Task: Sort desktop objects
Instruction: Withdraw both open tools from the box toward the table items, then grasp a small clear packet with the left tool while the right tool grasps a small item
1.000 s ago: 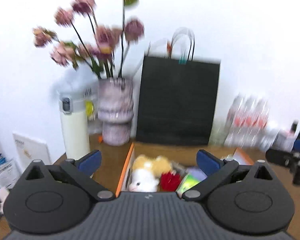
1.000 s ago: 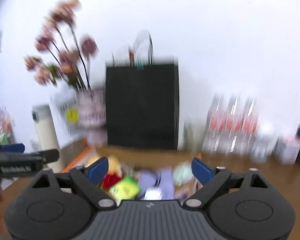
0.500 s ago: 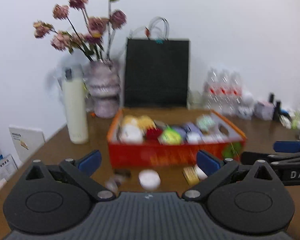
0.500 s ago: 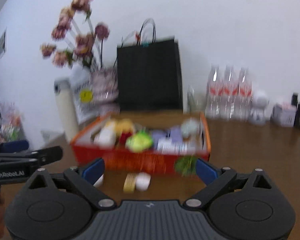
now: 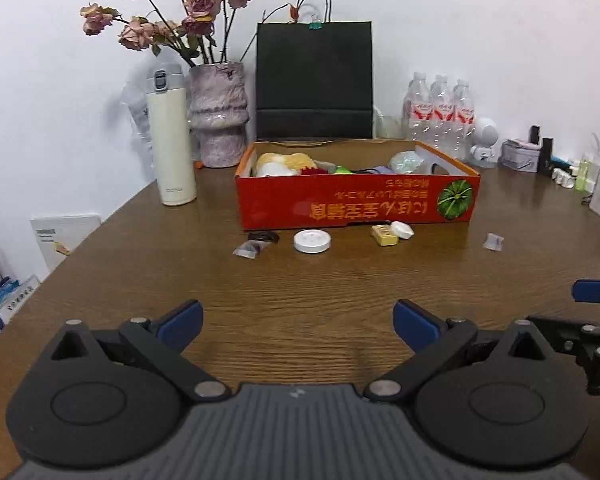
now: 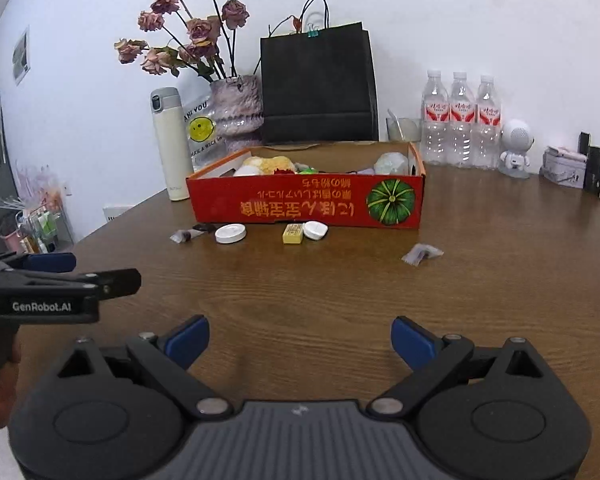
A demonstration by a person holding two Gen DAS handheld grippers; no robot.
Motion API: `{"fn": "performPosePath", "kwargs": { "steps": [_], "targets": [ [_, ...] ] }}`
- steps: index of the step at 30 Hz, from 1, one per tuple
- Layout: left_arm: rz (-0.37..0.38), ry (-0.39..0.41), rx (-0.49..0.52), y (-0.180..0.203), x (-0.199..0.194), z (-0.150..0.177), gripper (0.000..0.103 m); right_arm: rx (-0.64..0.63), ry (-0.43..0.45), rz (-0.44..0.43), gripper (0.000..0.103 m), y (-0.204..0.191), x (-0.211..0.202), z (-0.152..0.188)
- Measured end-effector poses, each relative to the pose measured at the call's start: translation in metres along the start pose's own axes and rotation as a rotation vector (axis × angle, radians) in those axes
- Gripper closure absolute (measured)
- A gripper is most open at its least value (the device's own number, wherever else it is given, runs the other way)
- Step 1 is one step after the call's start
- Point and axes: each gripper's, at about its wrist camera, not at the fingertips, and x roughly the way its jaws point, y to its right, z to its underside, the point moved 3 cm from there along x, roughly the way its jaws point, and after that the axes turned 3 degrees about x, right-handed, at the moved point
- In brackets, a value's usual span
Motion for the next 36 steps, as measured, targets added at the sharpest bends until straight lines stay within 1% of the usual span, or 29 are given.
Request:
{"fn": "performPosePath", "kwargs": {
  "steps": [1, 5, 8, 14, 17, 21, 24, 25, 26, 27, 28, 31, 32, 33, 34, 35, 36],
  "targets": [
    [-0.008, 0.005, 0.002, 0.000, -0.001, -0.002, 0.000, 0.002, 0.001, -0.004, 0.005, -0.001, 0.000, 0.001],
    [0.019, 0.008, -0.001, 0.006, -0.003, -0.005, 0.000, -0.020, 0.006, 0.018, 0.005, -0.002, -0.002, -0.001],
    [0.023, 0.016, 0.007, 0.010, -0.007, -0.003, 0.000, -0.009, 0.007, 0.034, 0.005, 0.002, -0.003, -0.003],
    [0.046, 0.001, 0.003, 0.003, -0.003, 0.004, 0.000, 0.003, -0.008, 0.059, 0.005, 0.008, 0.002, -0.003],
    [0.035, -0.024, -0.020, -0.008, 0.011, 0.002, 0.000, 0.037, -0.037, 0.067, 0.005, 0.012, 0.013, -0.007],
    [0.036, -0.061, -0.051, -0.027, 0.040, -0.009, 0.000, 0.039, -0.060, 0.065, 0.005, 0.012, 0.030, -0.013],
    [0.079, -0.072, -0.071, -0.043, 0.070, -0.027, 0.006, 0.035, -0.080, 0.053, 0.008, 0.011, 0.045, -0.019],
    [0.079, -0.080, -0.074, -0.047, 0.081, -0.033, 0.012, 0.035, -0.083, 0.047, 0.009, 0.011, 0.049, -0.022],
    [0.076, -0.089, -0.069, -0.051, 0.095, -0.039, 0.021, 0.033, -0.087, 0.039, 0.010, 0.010, 0.054, -0.025],
    [0.073, -0.096, -0.061, -0.054, 0.107, -0.044, 0.025, 0.032, -0.094, 0.031, 0.013, 0.009, 0.060, -0.027],
    [0.075, -0.107, -0.051, -0.056, 0.120, -0.047, 0.030, 0.033, -0.101, 0.023, 0.014, 0.008, 0.064, -0.030],
    [0.088, -0.147, -0.033, -0.058, 0.153, -0.051, 0.032, 0.034, -0.111, 0.004, 0.014, 0.006, 0.075, -0.036],
    [0.097, -0.158, -0.030, -0.058, 0.160, -0.051, 0.038, 0.030, -0.110, -0.002, 0.014, 0.005, 0.078, -0.037],
    [0.107, -0.163, -0.026, -0.058, 0.165, -0.051, 0.045, 0.027, -0.110, -0.008, 0.016, 0.004, 0.081, -0.038],
    [0.116, -0.171, -0.030, -0.058, 0.169, -0.050, 0.064, 0.024, -0.111, -0.015, 0.017, 0.002, 0.084, -0.040],
    [0.129, -0.173, -0.038, -0.059, 0.172, -0.048, 0.077, 0.018, -0.117, -0.028, 0.019, 0.000, 0.089, -0.042],
    [0.128, -0.163, -0.040, -0.059, 0.171, -0.046, 0.080, 0.009, -0.120, -0.042, 0.023, -0.003, 0.092, -0.045]
  ]
}}
